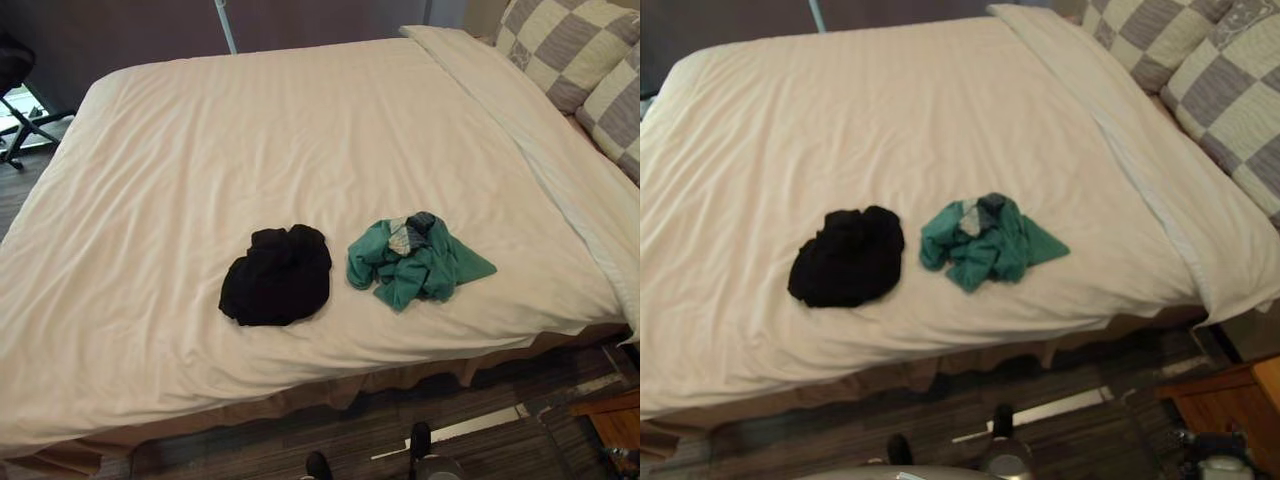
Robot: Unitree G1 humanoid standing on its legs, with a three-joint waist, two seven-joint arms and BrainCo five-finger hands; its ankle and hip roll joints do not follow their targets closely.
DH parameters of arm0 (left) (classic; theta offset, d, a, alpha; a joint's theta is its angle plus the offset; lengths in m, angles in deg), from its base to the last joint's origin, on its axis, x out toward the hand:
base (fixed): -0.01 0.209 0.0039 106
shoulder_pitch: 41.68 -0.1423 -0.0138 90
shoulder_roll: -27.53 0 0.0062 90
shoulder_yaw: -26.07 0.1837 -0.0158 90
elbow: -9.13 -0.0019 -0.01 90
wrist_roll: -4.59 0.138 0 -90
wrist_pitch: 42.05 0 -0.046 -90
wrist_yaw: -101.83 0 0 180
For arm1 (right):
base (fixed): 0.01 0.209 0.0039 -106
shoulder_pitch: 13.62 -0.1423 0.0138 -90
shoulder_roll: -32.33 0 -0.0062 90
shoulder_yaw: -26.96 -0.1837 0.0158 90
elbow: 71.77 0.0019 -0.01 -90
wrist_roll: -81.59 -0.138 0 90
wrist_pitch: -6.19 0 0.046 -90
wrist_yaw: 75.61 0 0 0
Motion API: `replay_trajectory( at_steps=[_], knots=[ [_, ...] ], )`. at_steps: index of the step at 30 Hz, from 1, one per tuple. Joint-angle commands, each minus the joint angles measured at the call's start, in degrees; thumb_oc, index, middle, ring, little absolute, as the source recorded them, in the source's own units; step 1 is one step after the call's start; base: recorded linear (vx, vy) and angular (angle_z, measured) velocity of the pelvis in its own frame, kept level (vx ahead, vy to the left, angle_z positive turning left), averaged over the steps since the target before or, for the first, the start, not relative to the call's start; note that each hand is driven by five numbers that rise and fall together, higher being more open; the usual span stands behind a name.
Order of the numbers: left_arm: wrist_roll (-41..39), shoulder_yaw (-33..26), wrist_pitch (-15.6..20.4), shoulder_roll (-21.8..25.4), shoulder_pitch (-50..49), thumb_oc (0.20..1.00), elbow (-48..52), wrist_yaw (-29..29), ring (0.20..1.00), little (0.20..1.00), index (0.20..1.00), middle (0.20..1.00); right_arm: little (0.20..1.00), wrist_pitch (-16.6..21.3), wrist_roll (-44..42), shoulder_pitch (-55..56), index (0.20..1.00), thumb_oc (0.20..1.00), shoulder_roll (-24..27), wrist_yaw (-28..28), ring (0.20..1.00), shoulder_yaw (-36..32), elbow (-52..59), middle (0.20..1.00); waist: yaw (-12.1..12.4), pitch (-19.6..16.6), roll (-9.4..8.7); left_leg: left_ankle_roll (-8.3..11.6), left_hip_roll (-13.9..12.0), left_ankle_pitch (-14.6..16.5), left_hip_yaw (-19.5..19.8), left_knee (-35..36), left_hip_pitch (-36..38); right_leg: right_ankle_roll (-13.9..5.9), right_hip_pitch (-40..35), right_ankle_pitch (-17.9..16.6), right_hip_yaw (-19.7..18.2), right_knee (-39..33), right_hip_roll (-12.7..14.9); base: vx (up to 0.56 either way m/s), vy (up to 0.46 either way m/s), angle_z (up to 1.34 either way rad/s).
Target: Tidy up the quilt and then pick up the clothes from the bed and put them into the laundry hamper.
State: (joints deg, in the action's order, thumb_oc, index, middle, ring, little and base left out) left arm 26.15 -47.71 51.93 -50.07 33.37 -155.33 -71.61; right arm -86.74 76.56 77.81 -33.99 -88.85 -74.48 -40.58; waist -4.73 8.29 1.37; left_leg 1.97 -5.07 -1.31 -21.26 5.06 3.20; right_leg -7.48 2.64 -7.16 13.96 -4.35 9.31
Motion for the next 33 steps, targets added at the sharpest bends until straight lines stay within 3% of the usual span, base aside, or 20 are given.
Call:
replay_trajectory(
  at_steps=[1, 3, 6, 10, 13, 17, 24, 26, 27, 28, 30, 31, 32, 33],
  knots=[
    [-2.6, -19.6, -4.5, 5.7, 7.2, 1.000, -1.6, -16.7, 1.000, 1.000, 1.000, 1.000, 1.000, 4.6, 6.0, 0.7, 1.000, 1.000, 0.4, -10.9, 1.000, -4.5, 11.6, 1.000, 0.9, 2.4, -2.22, 3.71, -1.8, 1.4, 1.6, -0.1, -0.3, -5.08, -2.4, 2.3, 0.2, 1.5, 3.6, 0.02, -0.052, -0.06],
    [-9.7, -27.2, -2.9, 9.9, 10.2, 1.000, 3.7, -24.5, 1.000, 1.000, 1.000, 1.000, 1.000, 4.2, 8.5, 3.0, 1.000, 1.000, 0.2, -14.5, 1.000, -7.0, 18.2, 1.000, 1.4, 2.3, -2.45, 3.86, -1.9, 1.4, 2.2, -0.1, -0.2, -5.29, -3.0, 2.4, 1.4, 1.4, 3.9, 0.03, -0.060, 0.20],
    [-12.0, -30.1, -0.7, 14.5, 14.0, 1.000, 19.5, -32.8, 1.000, 1.000, 1.000, 1.000, 1.000, 4.0, 13.1, 3.0, 1.000, 1.000, 1.7, -17.6, 1.000, -7.6, 24.7, 1.000, 1.9, 2.1, -2.76, 3.93, -2.0, 1.5, 2.7, -0.1, 0.1, -5.47, -3.8, 2.8, 2.1, 1.6, 4.1, 0.03, -0.036, 0.39],
    [-12.7, -29.4, 3.9, 18.5, 18.8, 1.000, 40.4, -35.8, 1.000, 1.000, 1.000, 1.000, 1.000, 3.8, 17.8, -1.6, 1.000, 1.000, 5.3, -16.9, 1.000, -4.2, 29.8, 1.000, 2.3, 1.6, -3.21, 3.91, -1.9, 1.6, 3.2, -0.1, 0.4, -5.56, -4.5, 3.0, 2.7, 1.6, 4.5, 0.04, -0.022, 0.07],
    [-13.5, -28.3, 4.9, 19.0, 22.0, 1.000, 43.6, -35.9, 1.000, 1.000, 1.000, 1.000, 1.000, 4.3, 19.3, -4.9, 1.000, 1.000, 6.3, -15.8, 1.000, -1.2, 32.1, 1.000, 2.4, 1.7, -3.38, 3.93, -1.9, 1.6, 3.2, -0.1, 0.4, -5.59, -4.5, 2.9, 2.5, 1.5, 4.6, 0.01, -0.003, 0.02],
    [-14.9, -20.7, 5.2, 18.4, 32.4, 1.000, 45.1, -35.3, 1.000, 1.000, 1.000, 1.000, 1.000, 5.0, 21.5, -13.2, 1.000, 1.000, 7.2, -14.2, 1.000, 6.9, 36.6, 1.000, 2.1, 3.5, -3.40, 3.99, -2.0, 0.8, 3.0, -0.1, -1.2, -5.50, -2.3, 2.5, 1.8, 1.8, 4.6, -0.05, -0.006, 0.01],
    [-10.5, -4.4, 2.4, 15.4, 49.6, 1.000, 41.7, -34.5, 1.000, 1.000, 1.000, 1.000, 1.000, 5.2, 23.0, -30.7, 1.000, 1.000, 4.3, -15.2, 1.000, 20.6, 40.0, 1.000, 1.2, 8.6, -3.02, 4.37, -2.5, -2.1, 1.7, -0.1, -8.9, -5.35, 6.7, 0.4, -0.9, 2.3, 4.2, -0.13, -0.006, -0.10],
    [-8.4, 1.2, 1.1, 14.2, 55.3, 1.000, 37.1, -33.3, 1.000, 1.000, 1.000, 1.000, 1.000, 5.3, 23.7, -34.6, 1.000, 1.000, 3.5, -15.6, 1.000, 23.7, 41.3, 1.000, 0.2, 10.2, -2.97, 4.72, -3.0, -3.0, 1.0, -0.1, -11.7, -5.52, 9.8, -0.6, -1.3, 2.1, 4.0, -0.09, 0.000, -0.18],
    [-8.4, 1.4, 1.1, 14.2, 55.6, 1.000, 36.9, -33.3, 1.000, 1.000, 1.000, 1.000, 1.000, 5.3, 23.7, -34.7, 1.000, 1.000, 3.5, -15.6, 1.000, 23.6, 41.2, 1.000, 0.3, 10.2, -2.99, 4.72, -3.0, -3.0, 1.0, -0.1, -11.8, -5.51, 9.9, -0.6, -1.4, 2.1, 4.0, -0.06, 0.016, -0.20],
    [-6.4, 6.0, -0.6, 12.3, 59.6, 1.000, 31.3, -32.5, 1.000, 1.000, 1.000, 1.000, 1.000, 5.5, 23.6, -37.2, 1.000, 1.000, 2.3, -16.1, 1.000, 26.2, 41.0, 1.000, -0.6, 11.0, -3.24, 4.85, -3.3, -3.4, 0.2, -0.1, -13.0, -5.72, 11.4, -1.3, -1.4, 1.8, 3.9, -0.02, 0.013, -0.15],
    [-4.6, 7.9, -1.4, 11.8, 61.3, 1.000, 29.1, -31.8, 1.000, 1.000, 1.000, 1.000, 1.000, 5.5, 23.6, -37.9, 1.000, 1.000, 2.0, -16.0, 1.000, 27.1, 40.9, 1.000, -0.8, 11.3, -3.35, 4.78, -3.5, -3.5, 0.0, -0.1, -13.5, -5.77, 11.9, -1.6, -1.4, 1.6, 3.8, -0.02, 0.014, -0.20],
    [-1.6, 9.6, -3.3, 11.3, 62.4, 0.413, 26.4, -31.0, 0.413, 0.413, 0.413, 0.413, 1.000, 5.4, 23.8, -38.4, 1.000, 1.000, 1.6, -15.9, 1.000, 27.7, 41.1, 1.000, -1.0, 11.5, -3.44, 4.77, -3.6, -3.5, -0.2, -0.1, -13.9, -5.93, 12.4, -1.8, -1.5, 1.5, 3.7, -0.02, 0.008, -0.18],
    [1.3, 11.5, -5.0, 9.8, 63.9, 0.200, 23.0, -29.8, 0.200, 0.200, 0.200, 0.200, 1.000, 5.4, 24.2, -38.4, 1.000, 1.000, 1.4, -15.7, 1.000, 27.8, 41.9, 1.000, -1.0, 11.8, -3.57, 4.82, -3.7, -3.6, -0.5, -0.1, -14.3, -6.04, 12.8, -2.0, -1.5, 1.4, 3.8, -0.01, -0.002, -0.14],
    [3.2, 11.9, -6.2, 8.5, 63.7, 0.200, 20.6, -28.6, 0.200, 0.200, 0.200, 0.200, 1.000, 5.2, 24.8, -38.7, 1.000, 1.000, 1.4, -15.4, 1.000, 28.1, 42.6, 1.000, -1.1, 12.0, -3.72, 4.84, -3.7, -3.6, -0.5, -0.1, -14.4, -6.11, 12.9, -2.1, -1.4, 1.2, 3.8, -0.01, -0.025, -0.11]
  ],
)
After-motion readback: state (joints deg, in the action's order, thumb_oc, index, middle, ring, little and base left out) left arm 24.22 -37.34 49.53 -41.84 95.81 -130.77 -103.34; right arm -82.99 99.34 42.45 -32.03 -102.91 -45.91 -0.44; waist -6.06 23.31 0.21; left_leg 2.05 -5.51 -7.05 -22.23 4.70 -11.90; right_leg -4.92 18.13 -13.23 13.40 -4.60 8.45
